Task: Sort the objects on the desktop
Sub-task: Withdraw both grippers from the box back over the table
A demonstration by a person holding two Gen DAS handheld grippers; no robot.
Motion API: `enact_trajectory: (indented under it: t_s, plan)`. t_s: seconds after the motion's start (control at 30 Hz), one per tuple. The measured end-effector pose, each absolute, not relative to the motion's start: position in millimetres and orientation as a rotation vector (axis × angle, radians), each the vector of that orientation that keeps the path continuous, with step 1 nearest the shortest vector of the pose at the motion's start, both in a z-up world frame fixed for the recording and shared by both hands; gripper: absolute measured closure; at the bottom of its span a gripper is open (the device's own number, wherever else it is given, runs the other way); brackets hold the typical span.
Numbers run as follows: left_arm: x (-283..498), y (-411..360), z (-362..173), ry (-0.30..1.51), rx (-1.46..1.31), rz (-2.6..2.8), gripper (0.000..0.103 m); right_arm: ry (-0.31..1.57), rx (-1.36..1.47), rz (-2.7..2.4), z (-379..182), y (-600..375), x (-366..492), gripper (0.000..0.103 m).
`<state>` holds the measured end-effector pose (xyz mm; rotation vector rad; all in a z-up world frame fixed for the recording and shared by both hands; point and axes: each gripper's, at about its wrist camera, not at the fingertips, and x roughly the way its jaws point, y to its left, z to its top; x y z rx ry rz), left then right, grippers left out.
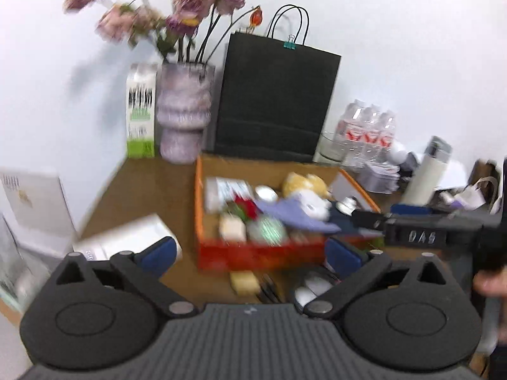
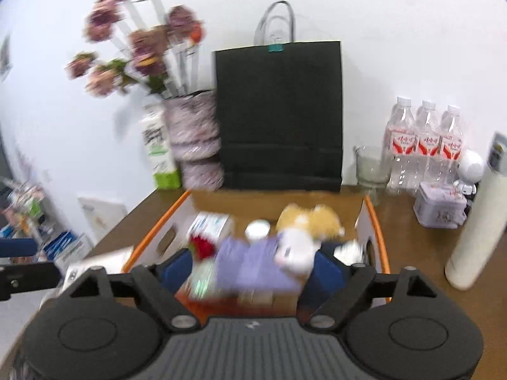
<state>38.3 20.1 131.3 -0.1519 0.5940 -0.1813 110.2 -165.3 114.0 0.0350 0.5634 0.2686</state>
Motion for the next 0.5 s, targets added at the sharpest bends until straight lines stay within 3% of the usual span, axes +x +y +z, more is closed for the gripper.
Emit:
enact_trajectory:
  t_s: [0.23,0.5]
  plan:
    - [-29.7,-21.6,53.6,0.560,-0.034,-0.069,0.000,0.574,-0.034,0.236,48.2,-179.8,5.1,0.019]
    - [-69.6,-21.6,14.5,0.621,-0.072,-0.089,0.000,0.565,-0.032,0.238,16.8,-183.9,-59.0,0.018]
